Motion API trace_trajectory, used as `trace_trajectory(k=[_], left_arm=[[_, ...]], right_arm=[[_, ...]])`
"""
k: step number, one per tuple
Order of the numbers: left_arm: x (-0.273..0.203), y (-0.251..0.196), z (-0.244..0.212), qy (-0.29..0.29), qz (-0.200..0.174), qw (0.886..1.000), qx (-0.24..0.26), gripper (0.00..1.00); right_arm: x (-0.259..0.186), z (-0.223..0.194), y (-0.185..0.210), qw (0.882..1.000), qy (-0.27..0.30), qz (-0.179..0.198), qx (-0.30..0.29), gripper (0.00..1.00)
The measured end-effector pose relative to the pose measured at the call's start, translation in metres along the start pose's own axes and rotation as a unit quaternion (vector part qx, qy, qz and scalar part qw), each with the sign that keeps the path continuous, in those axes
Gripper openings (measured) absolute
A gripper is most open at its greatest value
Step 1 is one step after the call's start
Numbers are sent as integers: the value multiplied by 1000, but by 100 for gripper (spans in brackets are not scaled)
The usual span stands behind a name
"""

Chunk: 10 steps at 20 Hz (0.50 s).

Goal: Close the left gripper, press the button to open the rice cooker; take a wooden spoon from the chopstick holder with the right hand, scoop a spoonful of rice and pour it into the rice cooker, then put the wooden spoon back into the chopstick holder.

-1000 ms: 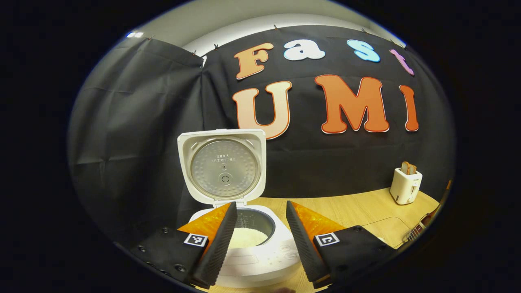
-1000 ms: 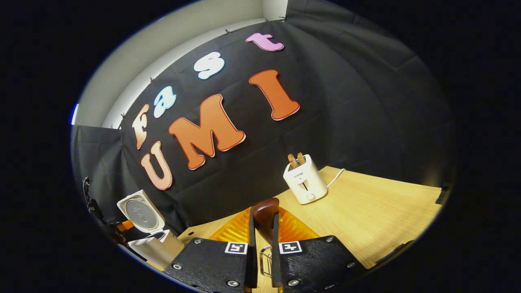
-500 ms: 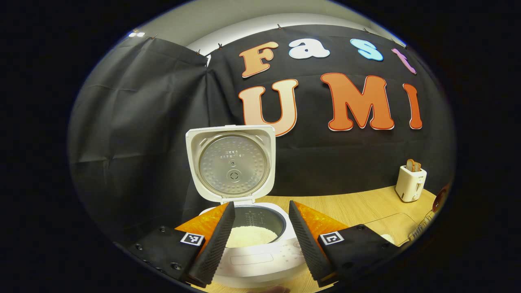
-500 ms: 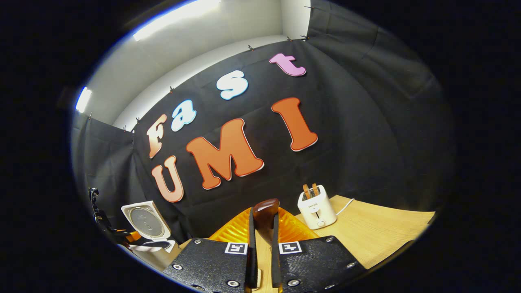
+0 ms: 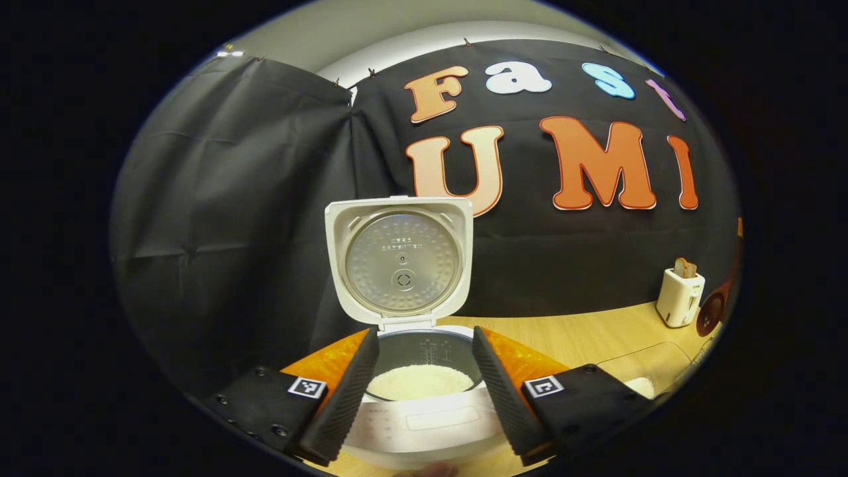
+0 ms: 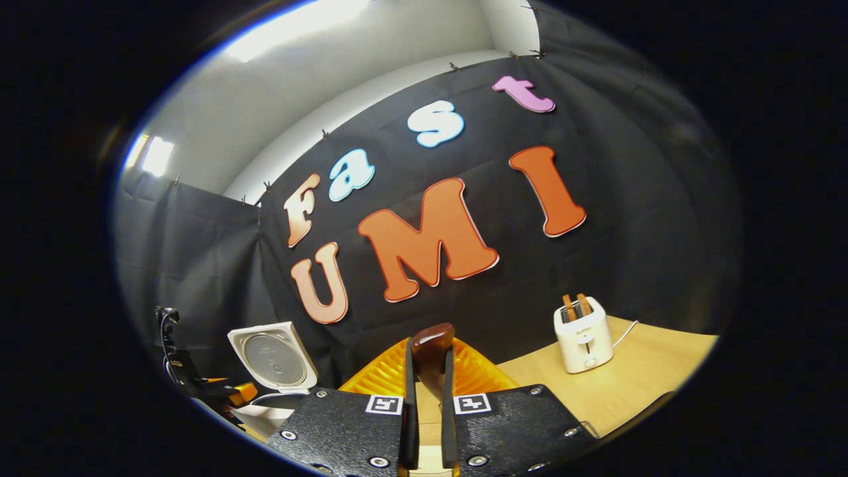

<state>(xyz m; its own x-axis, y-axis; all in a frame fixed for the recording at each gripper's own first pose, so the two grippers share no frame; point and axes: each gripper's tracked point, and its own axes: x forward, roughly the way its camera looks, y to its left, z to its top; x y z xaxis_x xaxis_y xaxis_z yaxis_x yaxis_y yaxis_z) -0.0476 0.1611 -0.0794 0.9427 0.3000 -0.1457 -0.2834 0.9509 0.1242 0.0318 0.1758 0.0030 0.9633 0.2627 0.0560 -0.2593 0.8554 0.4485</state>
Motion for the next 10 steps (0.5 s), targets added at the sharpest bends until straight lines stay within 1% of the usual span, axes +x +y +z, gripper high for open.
trace_trajectory(k=[1,4,10], left_arm=[[-1,1,0,0,0,1000,1,100],[0,12,4,-9,10,1000,7,100],[1,25,0,-11,21,1000,4,100]], right_arm=[[4,-11,7,1000,11,5,-1,13],[20,-40,15,999,42,10,-14,13],[42,-97,14,994,106,-5,-38,13]])
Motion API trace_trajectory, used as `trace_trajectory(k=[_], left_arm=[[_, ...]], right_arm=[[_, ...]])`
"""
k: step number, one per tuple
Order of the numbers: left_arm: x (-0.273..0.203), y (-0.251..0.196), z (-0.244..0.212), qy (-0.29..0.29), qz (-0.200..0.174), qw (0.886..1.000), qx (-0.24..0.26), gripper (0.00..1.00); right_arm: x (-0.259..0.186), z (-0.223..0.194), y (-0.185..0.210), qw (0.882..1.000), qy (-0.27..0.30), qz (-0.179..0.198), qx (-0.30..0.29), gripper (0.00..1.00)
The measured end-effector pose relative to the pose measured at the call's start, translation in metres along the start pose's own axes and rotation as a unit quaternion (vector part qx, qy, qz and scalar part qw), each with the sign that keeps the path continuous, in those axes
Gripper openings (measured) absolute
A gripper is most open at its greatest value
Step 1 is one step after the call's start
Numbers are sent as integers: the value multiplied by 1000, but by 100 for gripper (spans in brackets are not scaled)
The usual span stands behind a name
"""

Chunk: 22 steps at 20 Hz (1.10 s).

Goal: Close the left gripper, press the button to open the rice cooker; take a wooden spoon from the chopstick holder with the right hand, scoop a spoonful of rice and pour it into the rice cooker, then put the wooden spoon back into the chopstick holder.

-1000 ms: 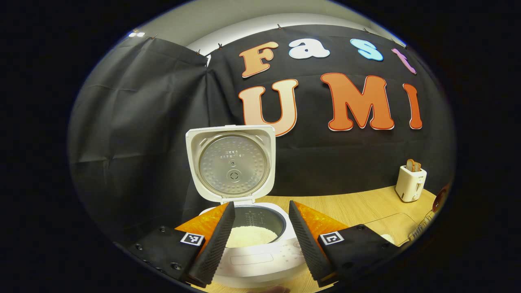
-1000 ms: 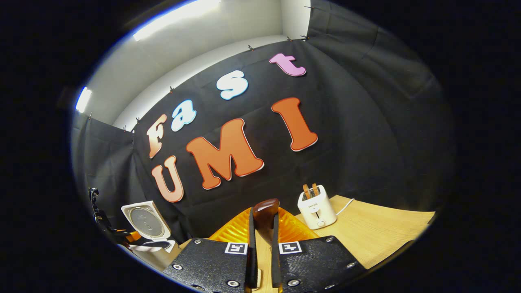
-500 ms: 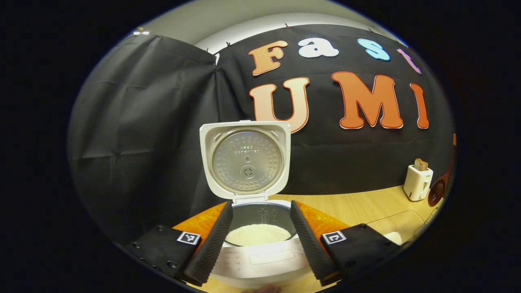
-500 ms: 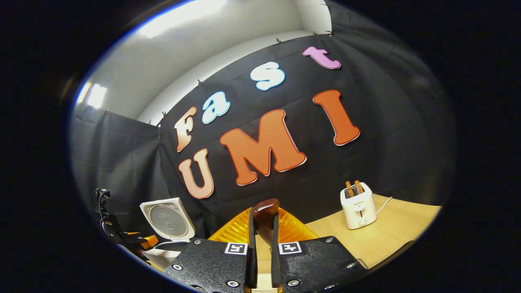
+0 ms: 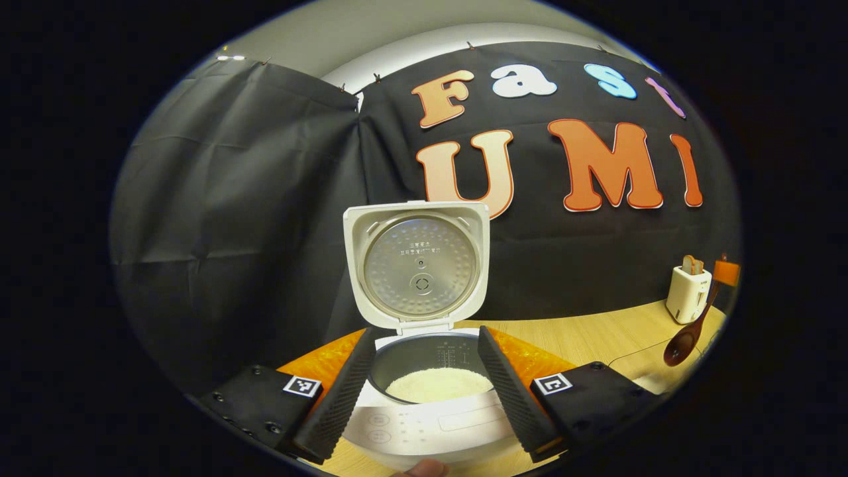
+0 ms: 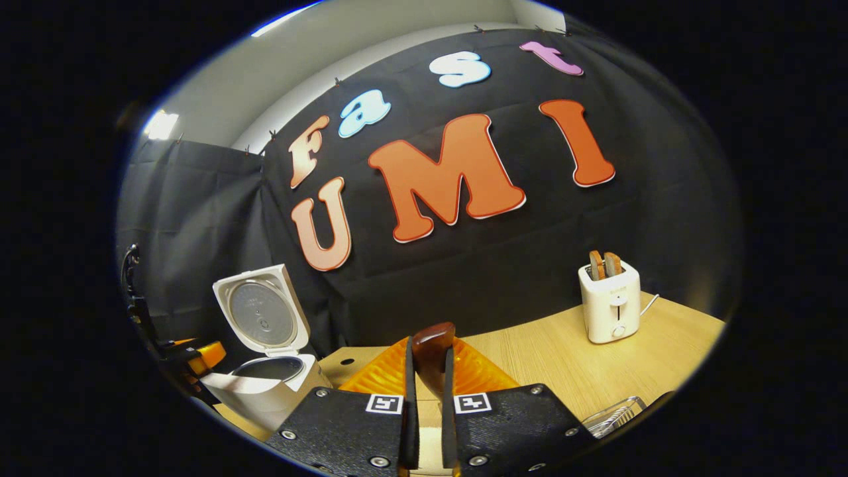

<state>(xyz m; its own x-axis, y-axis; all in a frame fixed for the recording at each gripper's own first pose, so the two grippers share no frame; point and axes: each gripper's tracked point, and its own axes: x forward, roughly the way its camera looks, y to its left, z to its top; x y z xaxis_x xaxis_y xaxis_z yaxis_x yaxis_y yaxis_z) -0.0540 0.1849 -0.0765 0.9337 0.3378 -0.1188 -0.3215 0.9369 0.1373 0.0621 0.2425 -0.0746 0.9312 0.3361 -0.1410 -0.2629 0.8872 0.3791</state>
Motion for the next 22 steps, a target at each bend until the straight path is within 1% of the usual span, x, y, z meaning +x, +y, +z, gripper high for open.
trace_trajectory(k=[3,8,11,12,15,16,17,20,22], left_arm=[[3,4,-7,6,6,1000,-1,100],[9,6,-13,15,10,1000,-4,100],[9,4,-19,19,10,1000,-3,100],[10,6,-19,21,11,1000,-2,97],[9,12,-21,22,16,1000,-6,97],[10,13,-22,23,17,1000,-10,100],[10,15,-24,24,18,999,-14,100],[11,18,-29,32,21,999,-20,100],[9,22,-33,35,24,999,-20,100]], right_arm=[[7,-15,-9,999,17,-26,-28,13],[9,-32,-4,995,32,-39,-83,14],[9,-55,-3,993,57,-43,-95,13],[13,-54,-4,993,55,-46,-92,14],[9,-60,-4,996,64,-52,-45,13],[6,-62,0,997,62,-49,-25,13],[7,-62,1,997,58,-50,-6,14],[4,-67,14,997,55,-48,36,14],[5,-70,27,995,59,-40,77,14]])
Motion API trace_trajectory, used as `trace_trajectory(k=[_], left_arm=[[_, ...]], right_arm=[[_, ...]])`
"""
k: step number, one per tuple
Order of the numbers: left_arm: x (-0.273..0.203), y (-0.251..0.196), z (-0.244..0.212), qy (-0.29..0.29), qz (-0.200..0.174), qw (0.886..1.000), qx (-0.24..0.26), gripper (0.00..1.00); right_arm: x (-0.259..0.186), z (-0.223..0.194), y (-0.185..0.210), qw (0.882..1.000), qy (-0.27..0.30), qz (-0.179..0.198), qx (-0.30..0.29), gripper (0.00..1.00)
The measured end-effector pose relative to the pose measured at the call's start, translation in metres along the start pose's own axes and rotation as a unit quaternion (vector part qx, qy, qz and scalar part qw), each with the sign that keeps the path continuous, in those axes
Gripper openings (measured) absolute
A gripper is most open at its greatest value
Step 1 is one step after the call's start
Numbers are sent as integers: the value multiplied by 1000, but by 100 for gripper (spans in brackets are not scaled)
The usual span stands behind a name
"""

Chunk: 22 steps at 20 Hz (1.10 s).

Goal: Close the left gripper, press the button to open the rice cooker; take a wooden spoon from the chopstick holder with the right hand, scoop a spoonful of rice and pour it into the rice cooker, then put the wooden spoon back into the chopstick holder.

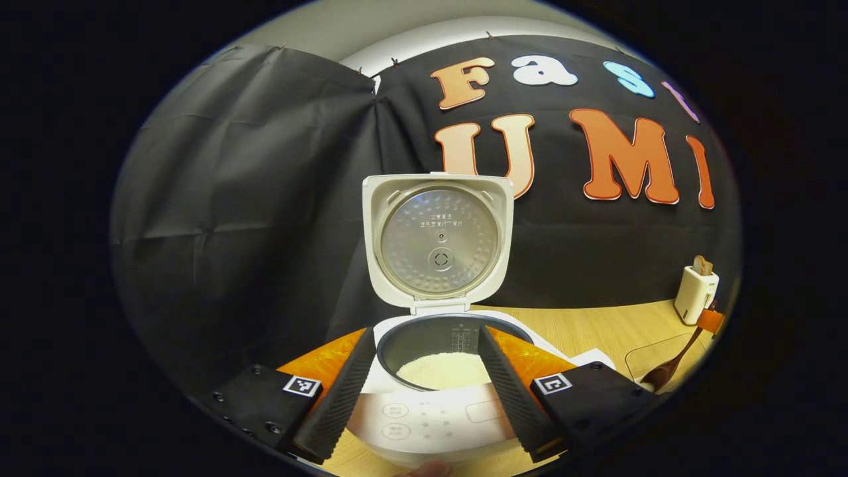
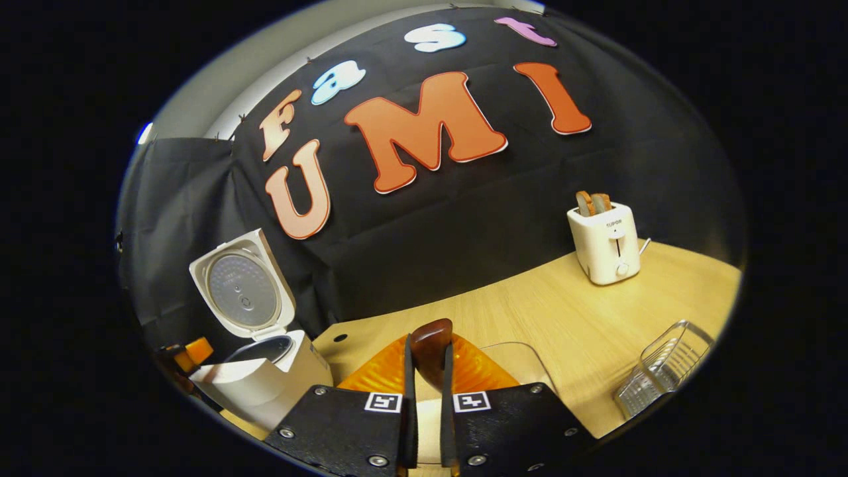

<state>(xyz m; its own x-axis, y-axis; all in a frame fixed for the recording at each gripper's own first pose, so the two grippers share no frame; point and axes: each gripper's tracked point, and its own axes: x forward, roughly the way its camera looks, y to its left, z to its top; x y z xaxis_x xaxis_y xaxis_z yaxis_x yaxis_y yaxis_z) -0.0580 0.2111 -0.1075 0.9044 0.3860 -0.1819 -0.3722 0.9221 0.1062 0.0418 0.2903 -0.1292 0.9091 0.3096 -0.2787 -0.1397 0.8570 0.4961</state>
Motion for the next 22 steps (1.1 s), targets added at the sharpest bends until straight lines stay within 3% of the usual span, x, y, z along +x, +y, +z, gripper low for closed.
trace_trajectory(k=[4,6,12,22], left_arm=[[-4,11,1,0,7,1000,-2,100],[-6,17,-1,0,13,1000,-6,100],[-5,31,-7,7,25,999,-18,100],[-4,34,-9,11,27,999,-30,97]], right_arm=[[8,-20,19,993,51,28,102,14],[16,-25,12,986,68,18,152,14],[28,-35,-20,945,120,-15,305,14],[20,-3,-40,906,97,-6,412,13]])
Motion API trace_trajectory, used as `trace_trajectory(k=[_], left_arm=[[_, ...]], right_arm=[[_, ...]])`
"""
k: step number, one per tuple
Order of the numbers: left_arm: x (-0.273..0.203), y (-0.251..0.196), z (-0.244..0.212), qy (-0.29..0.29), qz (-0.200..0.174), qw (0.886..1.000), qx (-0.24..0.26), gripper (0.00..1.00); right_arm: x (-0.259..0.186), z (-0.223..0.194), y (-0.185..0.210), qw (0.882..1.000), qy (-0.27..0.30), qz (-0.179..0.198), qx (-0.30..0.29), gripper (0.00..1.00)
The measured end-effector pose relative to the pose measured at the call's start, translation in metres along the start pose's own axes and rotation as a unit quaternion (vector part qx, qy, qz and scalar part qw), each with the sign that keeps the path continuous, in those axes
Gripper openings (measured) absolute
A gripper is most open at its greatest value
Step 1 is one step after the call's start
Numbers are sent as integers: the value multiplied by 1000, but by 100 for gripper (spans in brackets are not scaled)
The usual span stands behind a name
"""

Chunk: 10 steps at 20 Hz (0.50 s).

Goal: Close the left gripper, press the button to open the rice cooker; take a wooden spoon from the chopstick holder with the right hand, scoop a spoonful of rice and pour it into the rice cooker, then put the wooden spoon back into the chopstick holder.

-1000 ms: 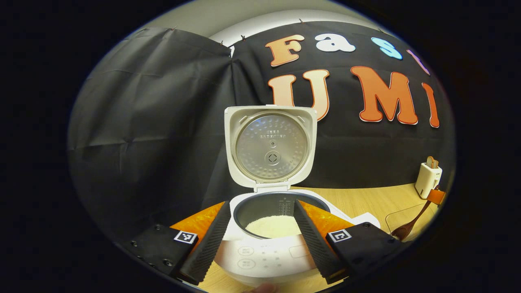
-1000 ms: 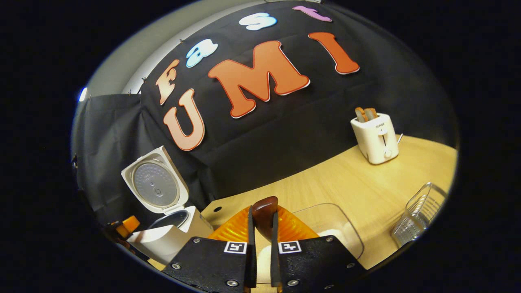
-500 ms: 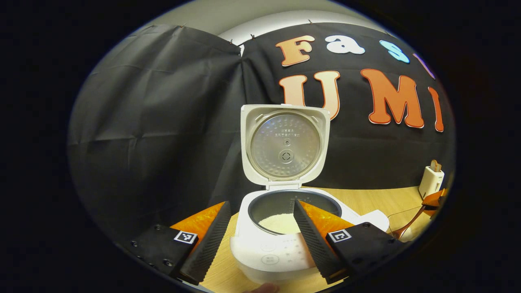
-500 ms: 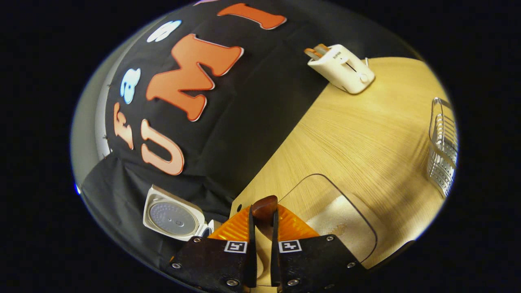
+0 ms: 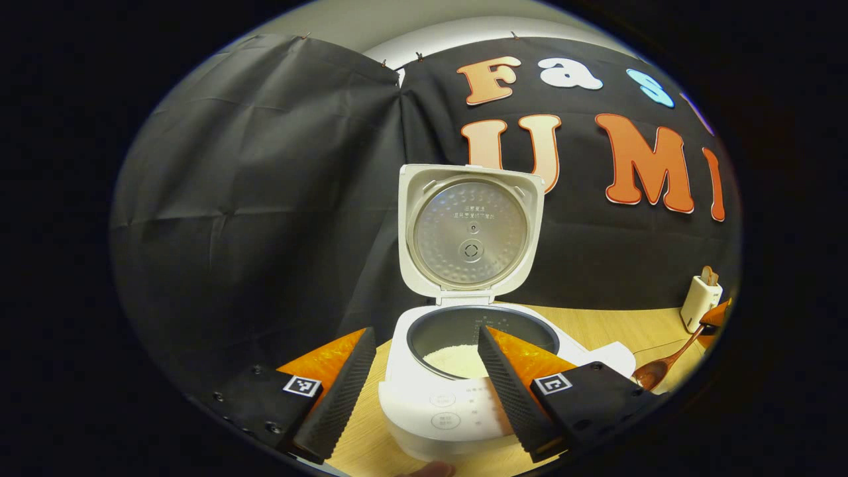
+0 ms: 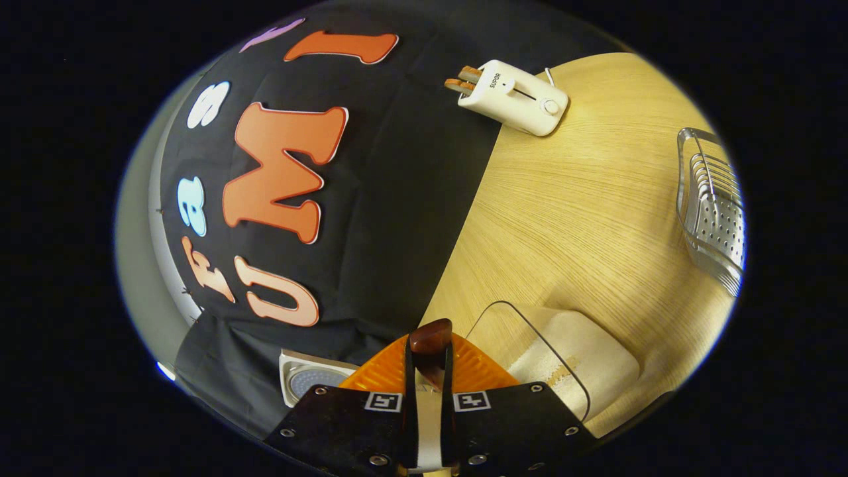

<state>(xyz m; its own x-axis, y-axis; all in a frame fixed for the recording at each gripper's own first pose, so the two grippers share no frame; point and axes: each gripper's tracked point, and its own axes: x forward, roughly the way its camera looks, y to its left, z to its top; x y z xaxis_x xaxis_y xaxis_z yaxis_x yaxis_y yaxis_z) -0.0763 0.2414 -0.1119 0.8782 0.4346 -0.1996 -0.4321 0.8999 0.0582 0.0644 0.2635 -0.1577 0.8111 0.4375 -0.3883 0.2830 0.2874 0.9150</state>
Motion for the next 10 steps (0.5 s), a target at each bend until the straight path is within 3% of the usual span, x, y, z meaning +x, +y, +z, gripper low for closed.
trace_trajectory(k=[10], left_arm=[[-3,-1,4,-5,1,1000,4,100]], right_arm=[[-15,40,9,997,-20,27,74,13]])
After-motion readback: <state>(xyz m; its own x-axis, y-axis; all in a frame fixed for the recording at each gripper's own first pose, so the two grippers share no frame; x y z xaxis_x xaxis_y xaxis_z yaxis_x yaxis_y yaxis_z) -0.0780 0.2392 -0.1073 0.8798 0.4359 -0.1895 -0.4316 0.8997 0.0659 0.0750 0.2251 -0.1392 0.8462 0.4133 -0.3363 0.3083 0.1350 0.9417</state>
